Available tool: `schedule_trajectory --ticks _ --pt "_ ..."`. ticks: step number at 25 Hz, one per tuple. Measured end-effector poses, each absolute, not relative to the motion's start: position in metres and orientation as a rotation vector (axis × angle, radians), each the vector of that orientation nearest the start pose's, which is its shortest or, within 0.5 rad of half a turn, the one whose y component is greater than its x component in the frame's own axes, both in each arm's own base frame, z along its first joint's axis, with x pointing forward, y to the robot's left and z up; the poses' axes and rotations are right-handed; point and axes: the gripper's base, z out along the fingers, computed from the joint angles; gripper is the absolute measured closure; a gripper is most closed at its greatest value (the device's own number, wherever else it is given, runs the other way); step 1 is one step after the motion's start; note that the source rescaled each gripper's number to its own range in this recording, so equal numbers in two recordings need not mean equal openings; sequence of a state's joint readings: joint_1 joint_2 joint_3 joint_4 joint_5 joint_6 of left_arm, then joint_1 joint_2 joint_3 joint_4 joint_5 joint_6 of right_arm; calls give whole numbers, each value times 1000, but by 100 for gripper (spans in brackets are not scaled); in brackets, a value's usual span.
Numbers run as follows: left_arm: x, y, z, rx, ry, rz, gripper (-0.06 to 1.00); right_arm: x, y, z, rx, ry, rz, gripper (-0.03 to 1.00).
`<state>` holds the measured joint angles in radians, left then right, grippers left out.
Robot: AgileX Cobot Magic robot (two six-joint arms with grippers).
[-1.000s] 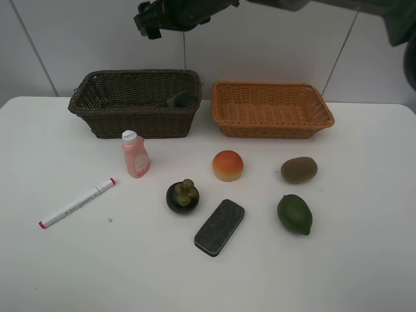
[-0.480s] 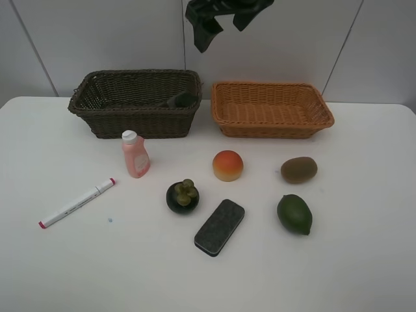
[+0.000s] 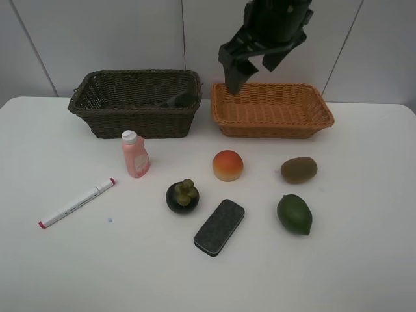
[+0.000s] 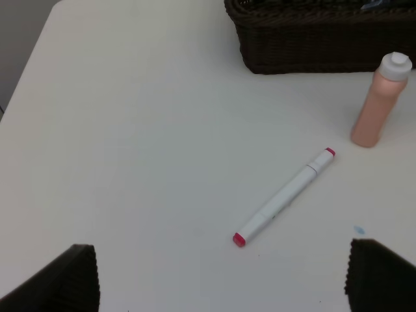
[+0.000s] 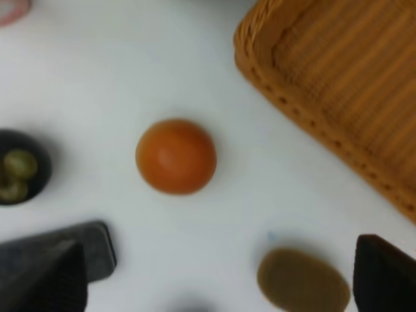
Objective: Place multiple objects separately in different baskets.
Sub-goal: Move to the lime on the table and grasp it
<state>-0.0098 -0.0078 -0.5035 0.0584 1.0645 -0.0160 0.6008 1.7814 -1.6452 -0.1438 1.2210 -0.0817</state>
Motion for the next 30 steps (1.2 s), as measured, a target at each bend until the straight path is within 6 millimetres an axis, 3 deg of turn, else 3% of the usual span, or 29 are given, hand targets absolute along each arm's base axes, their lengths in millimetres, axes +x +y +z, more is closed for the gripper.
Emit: schedule_trajectory --ticks 6,18,30 --pt "-7 5 278 -9 2036 54 -6 286 180 272 -925 2822 -119 -2" --pt "-7 5 278 -9 2036 54 -6 273 134 195 -614 3037 18 -2" --pt "-7 5 278 -9 2036 54 -6 251 121 154 -537 3054 69 -2"
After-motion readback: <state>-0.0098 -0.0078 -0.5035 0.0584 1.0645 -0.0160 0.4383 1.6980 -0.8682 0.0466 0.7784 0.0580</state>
